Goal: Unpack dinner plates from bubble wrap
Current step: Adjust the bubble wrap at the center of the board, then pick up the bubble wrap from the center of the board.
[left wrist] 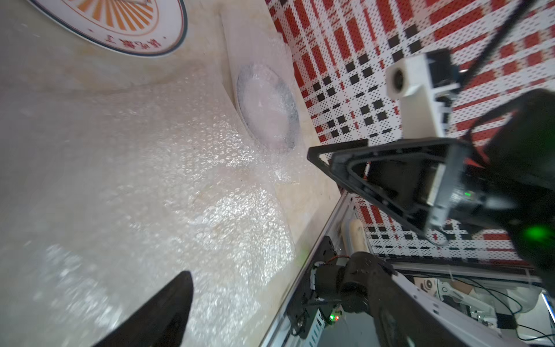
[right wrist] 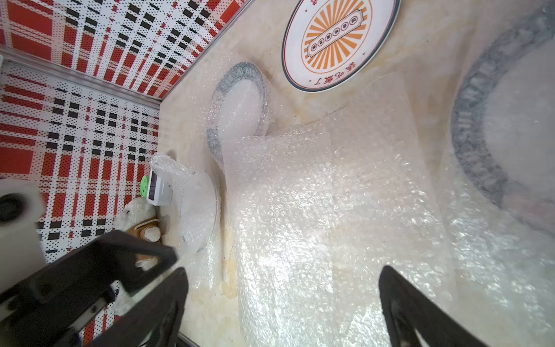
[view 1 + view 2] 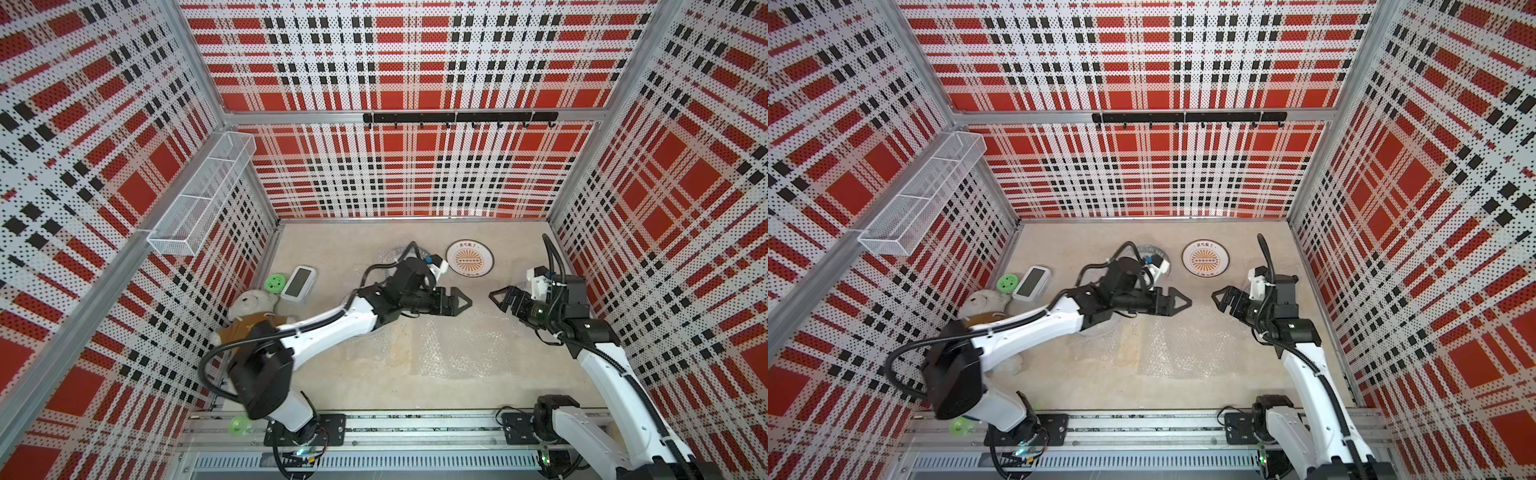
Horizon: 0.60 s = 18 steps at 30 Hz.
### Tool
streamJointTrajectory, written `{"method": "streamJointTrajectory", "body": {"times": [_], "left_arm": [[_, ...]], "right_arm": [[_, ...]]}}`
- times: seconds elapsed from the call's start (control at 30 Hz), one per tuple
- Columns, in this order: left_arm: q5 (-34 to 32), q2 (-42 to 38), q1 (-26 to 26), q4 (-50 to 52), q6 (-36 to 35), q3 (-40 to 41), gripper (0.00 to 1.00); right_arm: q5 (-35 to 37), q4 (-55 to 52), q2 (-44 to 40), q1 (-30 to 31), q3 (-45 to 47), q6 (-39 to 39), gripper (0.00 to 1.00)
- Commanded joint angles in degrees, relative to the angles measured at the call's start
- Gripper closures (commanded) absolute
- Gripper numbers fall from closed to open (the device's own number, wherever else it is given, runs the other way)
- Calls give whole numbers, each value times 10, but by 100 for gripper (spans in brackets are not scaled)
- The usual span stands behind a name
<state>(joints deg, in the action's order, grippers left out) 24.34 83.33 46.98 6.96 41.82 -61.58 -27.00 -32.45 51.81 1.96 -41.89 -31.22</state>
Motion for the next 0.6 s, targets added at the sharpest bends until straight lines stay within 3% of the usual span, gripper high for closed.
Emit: {"method": "streamJointTrajectory", "body": {"times": [0.0,0.17,0.27,0.43,0.57], "left_arm": [[-43,-90,-43,62,2,76,1],[-127,-212,-139,218,-38,128,1],[-121,-256,-231,257,-35,166,1],[-34,-290,-396,184,3,276,1],[-5,-251,-459,110,26,330,0]], "right_arm": [[-14,60,12,15,22,-17,0],[11,124,66,94,41,-40,0],[10,175,104,137,50,-59,0],[14,246,156,206,54,-85,0],[6,306,195,236,67,-107,0]]}}
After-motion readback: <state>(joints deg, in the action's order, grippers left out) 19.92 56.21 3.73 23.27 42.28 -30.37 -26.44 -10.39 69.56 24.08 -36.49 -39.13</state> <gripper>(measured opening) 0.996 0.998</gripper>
